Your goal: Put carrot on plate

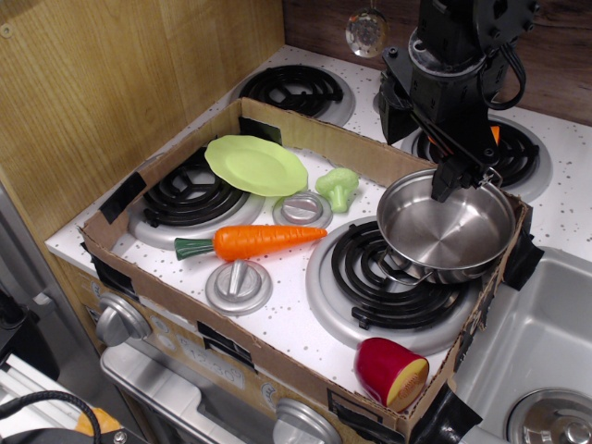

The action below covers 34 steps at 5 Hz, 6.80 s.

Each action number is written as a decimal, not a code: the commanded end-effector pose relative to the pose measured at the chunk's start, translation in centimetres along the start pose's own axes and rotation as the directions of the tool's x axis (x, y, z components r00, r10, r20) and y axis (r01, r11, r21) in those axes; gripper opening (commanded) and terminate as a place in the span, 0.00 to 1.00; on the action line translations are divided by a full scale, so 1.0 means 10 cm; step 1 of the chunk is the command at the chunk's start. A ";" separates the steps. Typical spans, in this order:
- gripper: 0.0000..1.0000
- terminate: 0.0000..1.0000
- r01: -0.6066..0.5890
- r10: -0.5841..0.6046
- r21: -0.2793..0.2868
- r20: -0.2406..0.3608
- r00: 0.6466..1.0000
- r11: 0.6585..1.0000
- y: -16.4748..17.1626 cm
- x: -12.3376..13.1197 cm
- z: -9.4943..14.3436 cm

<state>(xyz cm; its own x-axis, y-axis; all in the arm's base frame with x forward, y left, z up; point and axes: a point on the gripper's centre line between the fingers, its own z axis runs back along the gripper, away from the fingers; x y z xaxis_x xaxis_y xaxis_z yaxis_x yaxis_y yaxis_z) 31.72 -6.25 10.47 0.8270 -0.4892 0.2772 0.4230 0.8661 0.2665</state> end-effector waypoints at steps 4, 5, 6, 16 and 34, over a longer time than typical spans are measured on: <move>1.00 0.00 0.107 -0.108 -0.014 -0.086 0.990 0.994 0.22 -0.54 0.36; 1.00 0.00 0.242 -0.242 -0.018 -0.053 0.969 0.970 0.29 -0.72 0.23; 1.00 0.00 0.308 -0.310 -0.055 -0.038 0.950 0.950 0.33 -0.85 0.02; 1.00 0.00 0.238 -0.261 -0.237 -0.073 0.962 0.942 0.74 -1.32 -0.96; 1.00 0.00 0.523 -0.453 0.148 -0.342 0.823 0.839 1.26 -0.28 0.26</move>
<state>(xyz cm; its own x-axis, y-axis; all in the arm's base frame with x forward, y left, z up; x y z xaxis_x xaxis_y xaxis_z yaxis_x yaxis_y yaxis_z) 33.30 6.04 13.57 0.6088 -0.7535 -0.2482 0.7593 0.4627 0.4576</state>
